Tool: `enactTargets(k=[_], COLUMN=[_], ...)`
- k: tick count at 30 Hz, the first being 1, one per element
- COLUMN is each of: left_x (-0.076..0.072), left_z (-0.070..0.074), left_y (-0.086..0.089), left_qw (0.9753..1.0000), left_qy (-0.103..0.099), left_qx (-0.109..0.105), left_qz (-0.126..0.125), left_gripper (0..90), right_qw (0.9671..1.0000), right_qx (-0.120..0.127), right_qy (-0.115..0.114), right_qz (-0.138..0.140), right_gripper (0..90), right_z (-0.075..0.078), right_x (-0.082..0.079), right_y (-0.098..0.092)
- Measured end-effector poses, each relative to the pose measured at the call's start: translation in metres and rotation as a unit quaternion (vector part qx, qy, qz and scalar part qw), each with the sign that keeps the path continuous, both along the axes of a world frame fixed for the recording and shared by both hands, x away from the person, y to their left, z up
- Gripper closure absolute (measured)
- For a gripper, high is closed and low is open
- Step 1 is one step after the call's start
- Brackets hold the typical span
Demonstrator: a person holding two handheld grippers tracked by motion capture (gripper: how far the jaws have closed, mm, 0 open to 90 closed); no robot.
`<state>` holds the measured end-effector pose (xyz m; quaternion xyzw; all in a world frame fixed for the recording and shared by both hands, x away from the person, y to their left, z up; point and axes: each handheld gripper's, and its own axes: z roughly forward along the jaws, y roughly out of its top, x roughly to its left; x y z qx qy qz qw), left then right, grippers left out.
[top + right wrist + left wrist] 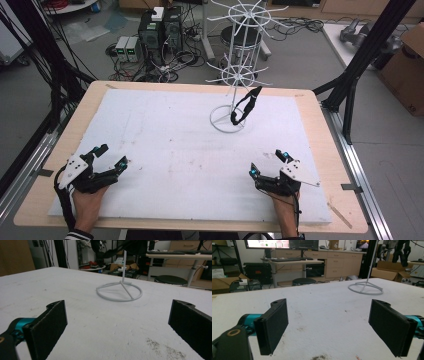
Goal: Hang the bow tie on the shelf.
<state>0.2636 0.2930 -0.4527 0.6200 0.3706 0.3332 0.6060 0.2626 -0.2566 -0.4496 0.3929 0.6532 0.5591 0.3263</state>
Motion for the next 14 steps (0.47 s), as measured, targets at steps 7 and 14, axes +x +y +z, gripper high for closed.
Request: enactTargets(k=[7,14], left_x=[0.0002,0.0013], left_z=[0.0000,0.0003], left_y=[-0.0001,0.0000], left_qw=[1.0000,1.0000], left_qy=[0.000,0.007], left_qx=[-0.002,-0.002], left_qz=[0.001,0.002], left_gripper=[16.3,16.3], right_qw=[0.9999,0.9994], right_qx=[-0.002,-0.023], right_qy=[-0.013,-0.026], right_qz=[-0.005,-0.004], right_gripper=[1.1,1.1], right_z=[-0.0010,-0.0014], right_x=[-0.0020,-0.0042], right_y=[-0.0002,0.0043])
